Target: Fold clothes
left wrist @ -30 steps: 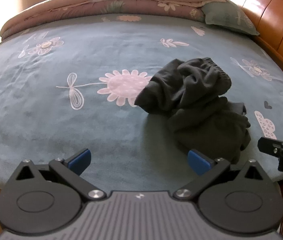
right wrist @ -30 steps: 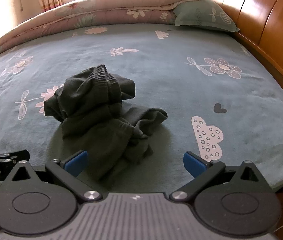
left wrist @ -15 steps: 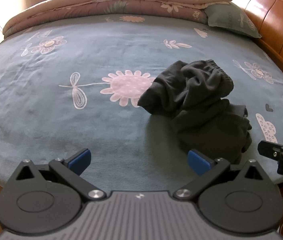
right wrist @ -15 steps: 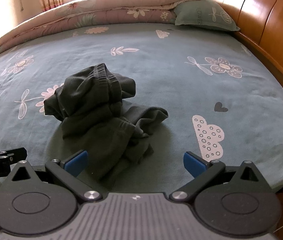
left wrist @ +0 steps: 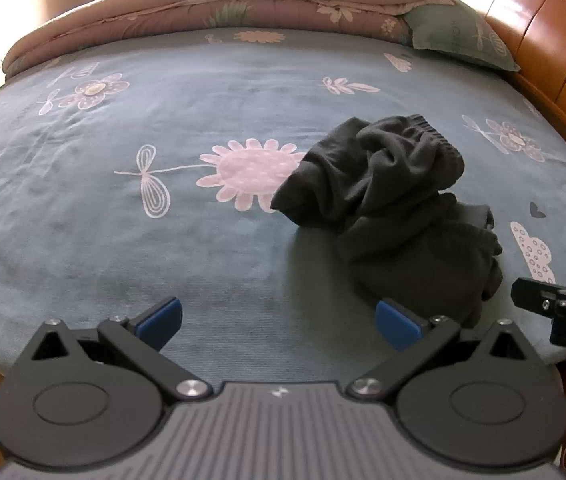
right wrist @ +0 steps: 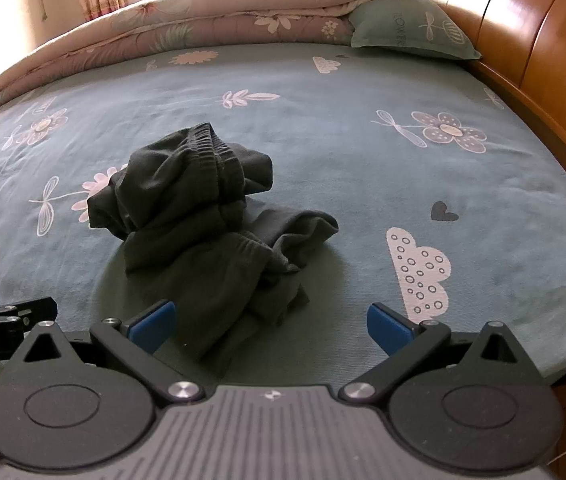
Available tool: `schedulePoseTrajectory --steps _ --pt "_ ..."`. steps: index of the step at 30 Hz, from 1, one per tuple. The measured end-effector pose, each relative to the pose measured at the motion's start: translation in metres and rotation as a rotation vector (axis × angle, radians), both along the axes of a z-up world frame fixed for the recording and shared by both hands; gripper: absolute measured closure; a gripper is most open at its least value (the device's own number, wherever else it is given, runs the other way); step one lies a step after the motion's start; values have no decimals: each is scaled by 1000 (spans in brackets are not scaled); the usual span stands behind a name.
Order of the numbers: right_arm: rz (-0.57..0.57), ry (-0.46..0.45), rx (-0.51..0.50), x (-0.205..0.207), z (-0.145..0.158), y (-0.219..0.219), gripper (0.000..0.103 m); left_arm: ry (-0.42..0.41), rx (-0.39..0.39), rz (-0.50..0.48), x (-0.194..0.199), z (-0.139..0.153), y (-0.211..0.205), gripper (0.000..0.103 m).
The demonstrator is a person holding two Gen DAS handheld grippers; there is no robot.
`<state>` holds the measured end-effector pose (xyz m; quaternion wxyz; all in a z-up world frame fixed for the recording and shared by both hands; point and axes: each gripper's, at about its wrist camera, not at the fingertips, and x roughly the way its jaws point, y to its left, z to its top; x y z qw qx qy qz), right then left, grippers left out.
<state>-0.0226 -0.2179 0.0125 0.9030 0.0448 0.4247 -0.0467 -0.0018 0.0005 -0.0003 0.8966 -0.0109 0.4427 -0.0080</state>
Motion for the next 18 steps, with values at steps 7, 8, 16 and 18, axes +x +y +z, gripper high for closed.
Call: schedulePoseTrajectory --steps 7,8,16,18 --pt "2 8 -1 1 -2 2 0 5 -4 6 1 -3 3 1" --pt "3 8 -1 1 -2 2 0 4 -5 8 1 -3 4 1" --pt "5 14 -4 3 -3 4 0 5 -9 17 1 -5 5 1" --pt "6 13 -3 3 -3 4 0 6 -9 19 1 -5 5 1"
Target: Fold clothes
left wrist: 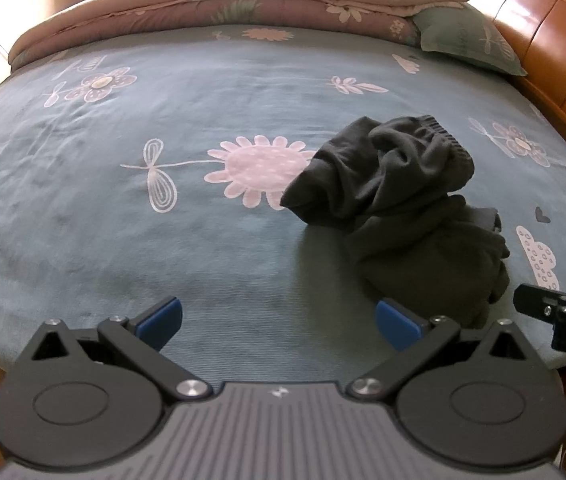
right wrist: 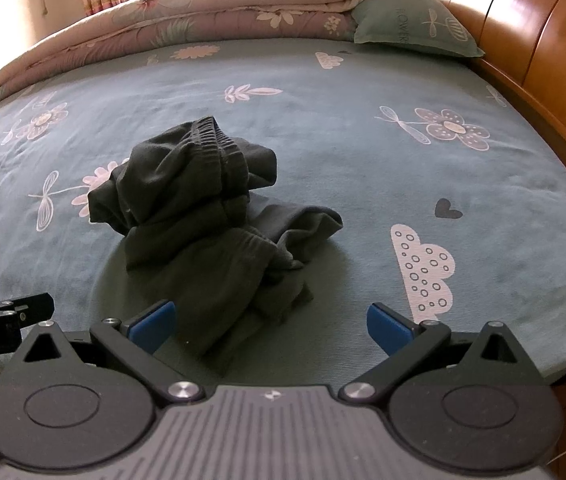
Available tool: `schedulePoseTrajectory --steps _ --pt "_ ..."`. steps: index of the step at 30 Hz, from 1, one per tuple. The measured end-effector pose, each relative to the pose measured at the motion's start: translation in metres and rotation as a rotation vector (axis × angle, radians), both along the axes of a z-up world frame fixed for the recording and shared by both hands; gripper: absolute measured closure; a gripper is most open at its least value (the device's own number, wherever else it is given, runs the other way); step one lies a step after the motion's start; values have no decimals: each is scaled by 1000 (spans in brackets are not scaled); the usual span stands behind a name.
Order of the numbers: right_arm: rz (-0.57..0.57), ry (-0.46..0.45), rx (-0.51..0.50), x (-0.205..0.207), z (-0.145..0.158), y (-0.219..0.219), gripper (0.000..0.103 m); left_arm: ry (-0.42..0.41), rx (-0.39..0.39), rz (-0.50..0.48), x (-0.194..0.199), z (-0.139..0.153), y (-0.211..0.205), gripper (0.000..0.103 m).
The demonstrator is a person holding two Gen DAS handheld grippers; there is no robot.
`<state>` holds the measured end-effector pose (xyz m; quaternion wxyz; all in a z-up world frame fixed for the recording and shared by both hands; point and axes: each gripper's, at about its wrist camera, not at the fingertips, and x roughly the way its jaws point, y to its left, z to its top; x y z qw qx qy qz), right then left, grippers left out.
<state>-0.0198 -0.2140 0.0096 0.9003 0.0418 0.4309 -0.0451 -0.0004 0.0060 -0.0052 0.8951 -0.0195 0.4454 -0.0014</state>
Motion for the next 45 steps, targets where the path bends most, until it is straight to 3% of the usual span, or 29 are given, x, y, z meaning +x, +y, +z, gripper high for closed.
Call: schedulePoseTrajectory --steps 21,45 --pt "13 27 -3 14 -6 1 0 14 -7 19 14 -5 9 1" --pt "96 52 -14 58 -19 9 0 48 10 23 53 -15 12 1"
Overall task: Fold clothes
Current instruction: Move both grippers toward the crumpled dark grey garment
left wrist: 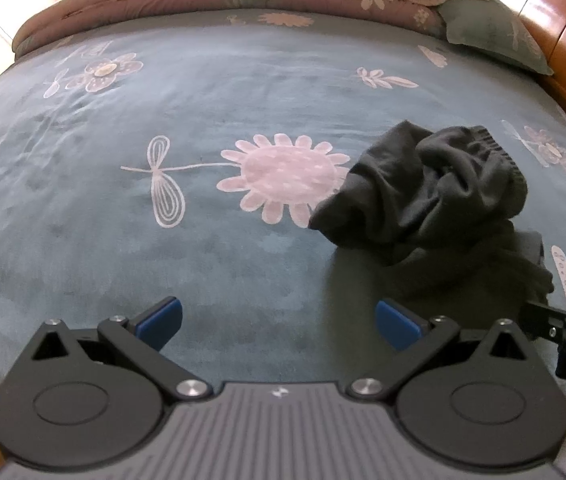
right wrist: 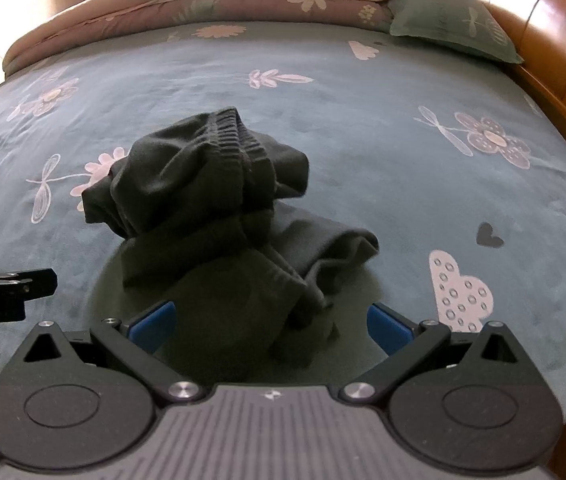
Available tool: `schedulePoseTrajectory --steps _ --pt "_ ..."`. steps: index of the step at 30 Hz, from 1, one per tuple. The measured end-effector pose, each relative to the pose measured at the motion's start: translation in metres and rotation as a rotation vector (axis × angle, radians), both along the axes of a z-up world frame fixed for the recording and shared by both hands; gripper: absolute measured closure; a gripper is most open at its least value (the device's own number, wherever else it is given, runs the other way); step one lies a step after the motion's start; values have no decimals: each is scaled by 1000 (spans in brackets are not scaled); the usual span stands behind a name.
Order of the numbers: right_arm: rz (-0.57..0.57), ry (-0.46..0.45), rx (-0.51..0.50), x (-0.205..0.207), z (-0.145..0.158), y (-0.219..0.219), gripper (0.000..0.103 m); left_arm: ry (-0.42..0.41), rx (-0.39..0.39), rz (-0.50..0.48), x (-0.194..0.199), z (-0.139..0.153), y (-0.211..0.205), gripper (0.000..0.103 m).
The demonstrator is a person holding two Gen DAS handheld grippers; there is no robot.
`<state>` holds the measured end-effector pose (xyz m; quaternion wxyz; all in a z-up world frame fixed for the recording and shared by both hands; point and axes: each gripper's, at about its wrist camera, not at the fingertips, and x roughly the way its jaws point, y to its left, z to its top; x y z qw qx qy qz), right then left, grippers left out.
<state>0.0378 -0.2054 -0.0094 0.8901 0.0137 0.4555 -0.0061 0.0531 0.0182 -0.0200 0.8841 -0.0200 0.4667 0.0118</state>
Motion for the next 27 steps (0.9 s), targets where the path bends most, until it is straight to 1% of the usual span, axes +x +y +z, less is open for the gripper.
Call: schedulePoseTrajectory --steps 6,11,15,17,19,21,22,25,27 --pt "43 -17 -21 19 -5 5 0 8 1 -12 16 -4 -3 1" --pt "97 -33 -40 39 -18 9 0 17 6 -28 26 -10 -6 1" --pt "134 12 -36 54 -40 6 0 31 17 -40 29 -17 -6 1" --pt "143 43 -7 59 -52 0 0 38 11 -41 30 -21 -5 1" --pt "141 65 60 62 -62 -12 0 37 18 -51 30 -24 -4 1" --pt "154 52 120 61 -66 -23 0 33 38 -66 29 -28 -6 1" --pt "174 40 129 59 -67 -26 0 31 48 -73 28 -29 -7 1" --pt "243 18 105 53 -70 -28 0 21 66 -95 27 -29 -11 1" --pt "247 14 105 52 -68 -31 0 15 72 -108 26 -28 -14 1"
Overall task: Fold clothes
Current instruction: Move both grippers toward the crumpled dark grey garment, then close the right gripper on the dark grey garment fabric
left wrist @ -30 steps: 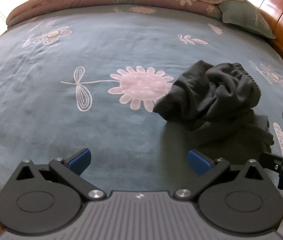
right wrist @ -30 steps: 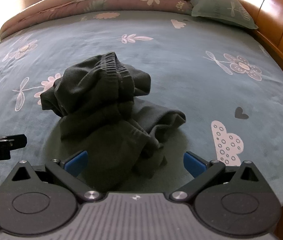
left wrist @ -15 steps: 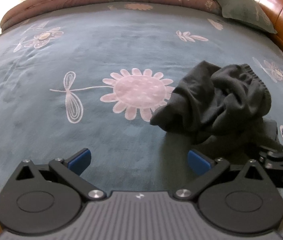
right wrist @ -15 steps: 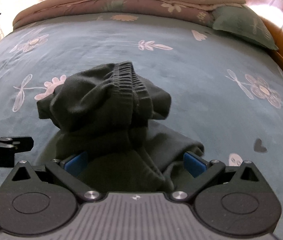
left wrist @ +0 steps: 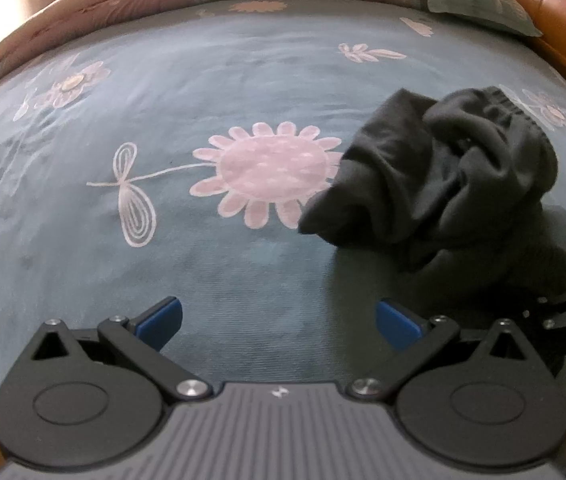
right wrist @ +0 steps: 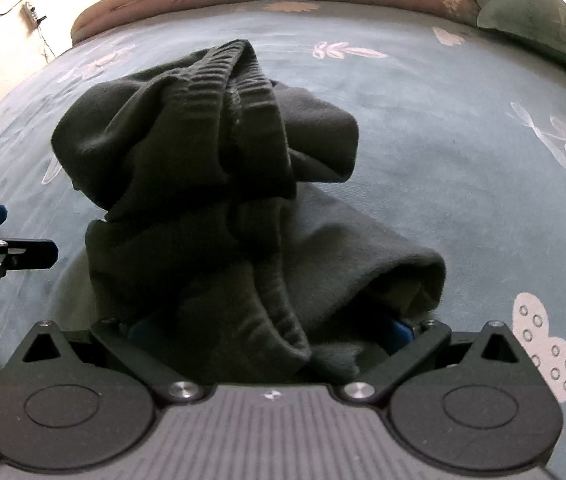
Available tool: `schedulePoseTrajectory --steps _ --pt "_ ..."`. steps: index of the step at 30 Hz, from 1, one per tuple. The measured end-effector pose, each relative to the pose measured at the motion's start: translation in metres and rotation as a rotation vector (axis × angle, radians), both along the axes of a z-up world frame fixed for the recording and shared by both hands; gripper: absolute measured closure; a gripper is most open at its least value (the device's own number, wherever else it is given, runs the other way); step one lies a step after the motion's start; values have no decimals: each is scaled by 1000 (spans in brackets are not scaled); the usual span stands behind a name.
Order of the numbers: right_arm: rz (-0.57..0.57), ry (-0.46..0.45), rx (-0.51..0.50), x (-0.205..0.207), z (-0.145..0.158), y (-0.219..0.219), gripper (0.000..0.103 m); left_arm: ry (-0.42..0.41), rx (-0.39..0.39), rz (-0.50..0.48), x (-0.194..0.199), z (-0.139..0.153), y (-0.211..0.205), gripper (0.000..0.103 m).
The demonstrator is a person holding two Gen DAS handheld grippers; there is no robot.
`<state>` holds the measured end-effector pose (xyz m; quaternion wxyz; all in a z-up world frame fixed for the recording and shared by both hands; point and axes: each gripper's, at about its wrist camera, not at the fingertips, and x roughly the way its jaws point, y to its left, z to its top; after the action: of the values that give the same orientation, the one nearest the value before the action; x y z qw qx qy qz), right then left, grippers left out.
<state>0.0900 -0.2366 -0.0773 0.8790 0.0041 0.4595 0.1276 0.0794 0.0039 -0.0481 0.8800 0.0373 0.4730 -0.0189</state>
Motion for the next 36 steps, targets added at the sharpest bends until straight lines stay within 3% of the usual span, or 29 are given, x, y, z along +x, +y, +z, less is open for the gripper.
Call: schedulePoseTrajectory --steps 4,10,16,23,27,36 --pt "-48 -2 10 1 6 -13 0 -21 5 -35 0 5 -11 1" --pt "-69 -68 -108 -17 15 -19 0 -55 6 -134 5 17 -38 1" --pt "-63 -138 -161 -37 28 -29 0 -88 -15 -264 18 21 -76 1" --pt "-63 -190 -183 -59 39 -46 0 -53 -5 -341 64 -2 -92 0" --pt "-32 -248 -199 -73 39 -49 0 7 -74 -412 80 -15 -83 0" --pt "-22 -263 -199 -72 37 -47 0 18 -77 -461 85 -16 -81 0"
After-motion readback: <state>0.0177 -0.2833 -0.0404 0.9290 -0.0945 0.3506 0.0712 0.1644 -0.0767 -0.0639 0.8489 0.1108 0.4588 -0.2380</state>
